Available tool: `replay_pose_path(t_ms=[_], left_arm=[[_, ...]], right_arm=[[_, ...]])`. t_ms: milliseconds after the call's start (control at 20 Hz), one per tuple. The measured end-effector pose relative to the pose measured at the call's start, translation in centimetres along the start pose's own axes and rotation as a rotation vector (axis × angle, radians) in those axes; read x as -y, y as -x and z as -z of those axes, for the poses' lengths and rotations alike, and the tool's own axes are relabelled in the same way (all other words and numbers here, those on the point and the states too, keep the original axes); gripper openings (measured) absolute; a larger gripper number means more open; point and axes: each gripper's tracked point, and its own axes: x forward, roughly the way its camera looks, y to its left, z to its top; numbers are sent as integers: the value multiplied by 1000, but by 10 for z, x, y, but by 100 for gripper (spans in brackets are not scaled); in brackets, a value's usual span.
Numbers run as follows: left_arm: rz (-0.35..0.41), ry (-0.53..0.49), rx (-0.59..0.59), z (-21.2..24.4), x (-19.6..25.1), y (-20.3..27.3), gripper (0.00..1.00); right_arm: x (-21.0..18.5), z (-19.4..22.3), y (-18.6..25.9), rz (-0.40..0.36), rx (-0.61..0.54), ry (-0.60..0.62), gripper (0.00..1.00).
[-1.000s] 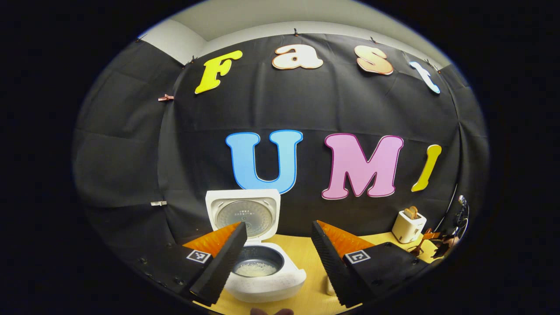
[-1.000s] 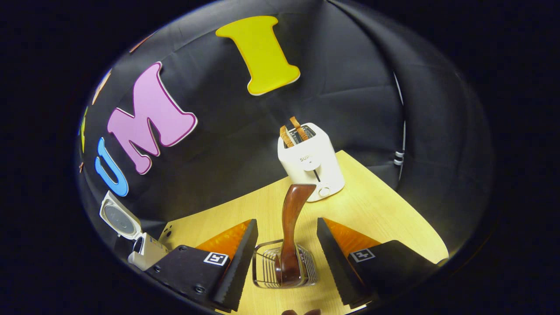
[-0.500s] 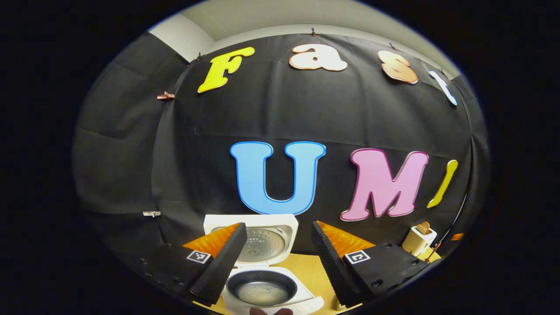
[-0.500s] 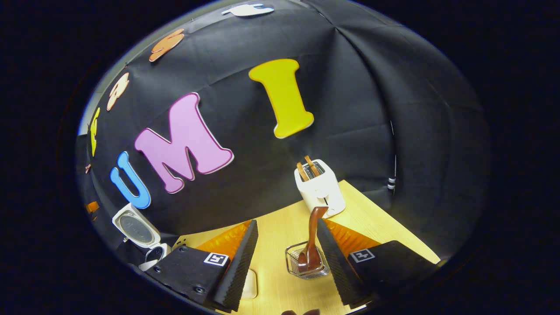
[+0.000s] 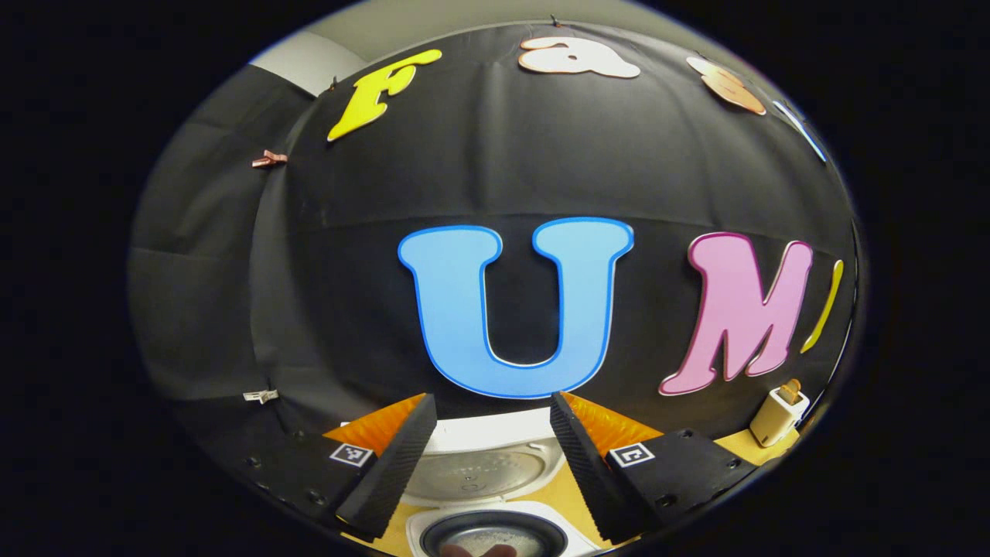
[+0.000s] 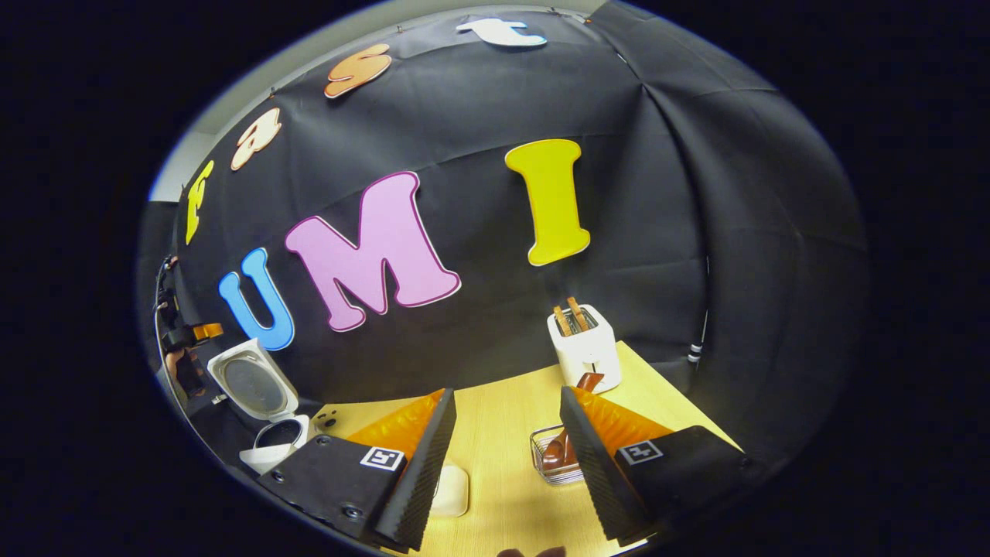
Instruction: Close the left gripper, press the button to open the rice cooker; take a wooden spoon from the chopstick holder with the right hand, scoop a spoonful of rice and pour it into the rice cooker, then put the wooden spoon back into the chopstick holder.
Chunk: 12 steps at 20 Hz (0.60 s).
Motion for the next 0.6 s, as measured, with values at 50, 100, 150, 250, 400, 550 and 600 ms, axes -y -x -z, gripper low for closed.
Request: replay_pose_path(t_ms=[50,100,150,250,400,550,600], left_arm=[[-17,4,-18,5,-7,-11,95],[-32,7,-34,11,-13,-21,95],[-47,8,-47,15,-19,-29,95],[-59,8,-67,22,-26,-42,95],[-62,-6,-99,29,-29,-54,95],[-68,-14,-149,40,-28,-53,96],[-70,-13,-159,41,-27,-50,99]], right_arm=[[-2,1,2,-3,-4,12,85],[-5,3,3,-8,-10,20,85],[-9,5,5,-15,-16,25,84],[-13,7,8,-22,-21,37,85],[-16,13,7,-30,-37,37,84],[-17,17,5,-37,-47,29,85],[-18,17,4,-42,-50,28,85]])
